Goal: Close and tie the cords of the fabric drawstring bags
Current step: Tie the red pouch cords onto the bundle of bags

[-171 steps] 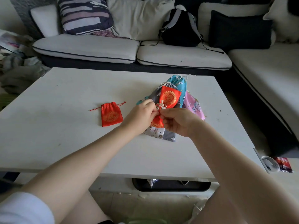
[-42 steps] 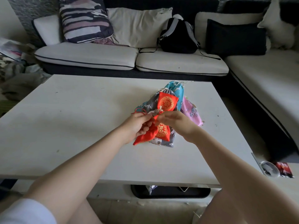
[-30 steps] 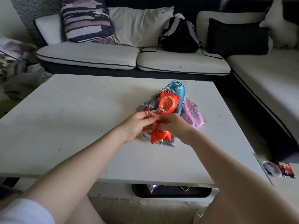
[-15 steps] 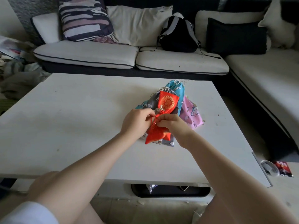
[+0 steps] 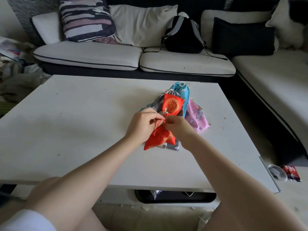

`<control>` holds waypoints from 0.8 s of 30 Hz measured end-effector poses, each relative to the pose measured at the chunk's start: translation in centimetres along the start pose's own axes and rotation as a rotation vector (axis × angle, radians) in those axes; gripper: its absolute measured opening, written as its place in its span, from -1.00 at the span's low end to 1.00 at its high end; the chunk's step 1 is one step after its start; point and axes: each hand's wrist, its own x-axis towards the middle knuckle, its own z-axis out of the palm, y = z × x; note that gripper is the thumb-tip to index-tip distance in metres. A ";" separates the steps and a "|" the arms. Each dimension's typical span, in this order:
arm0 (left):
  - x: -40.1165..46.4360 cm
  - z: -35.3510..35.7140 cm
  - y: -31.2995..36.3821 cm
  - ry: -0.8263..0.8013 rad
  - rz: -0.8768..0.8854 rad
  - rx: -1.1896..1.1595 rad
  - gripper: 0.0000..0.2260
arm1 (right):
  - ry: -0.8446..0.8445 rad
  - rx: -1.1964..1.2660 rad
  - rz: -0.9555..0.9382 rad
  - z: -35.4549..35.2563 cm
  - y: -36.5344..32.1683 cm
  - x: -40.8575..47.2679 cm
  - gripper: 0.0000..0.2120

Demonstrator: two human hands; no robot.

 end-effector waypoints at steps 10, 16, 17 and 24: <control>-0.5 -0.8 0.0 -0.098 -0.512 -0.558 -0.88 | -0.052 0.194 0.063 -1.4 0.7 -0.2 -0.76; -0.7 -0.3 0.3 -0.085 -0.453 -0.551 -0.89 | -0.098 0.237 0.124 0.4 0.8 -0.1 -0.78; -0.7 -0.4 0.2 -0.083 -0.442 -0.540 -0.88 | -0.099 0.224 0.129 0.5 0.7 -0.1 -0.76; -0.4 -0.8 -0.3 -0.067 -0.363 -0.353 -0.91 | -0.259 0.335 0.143 0.7 1.3 -0.4 -0.67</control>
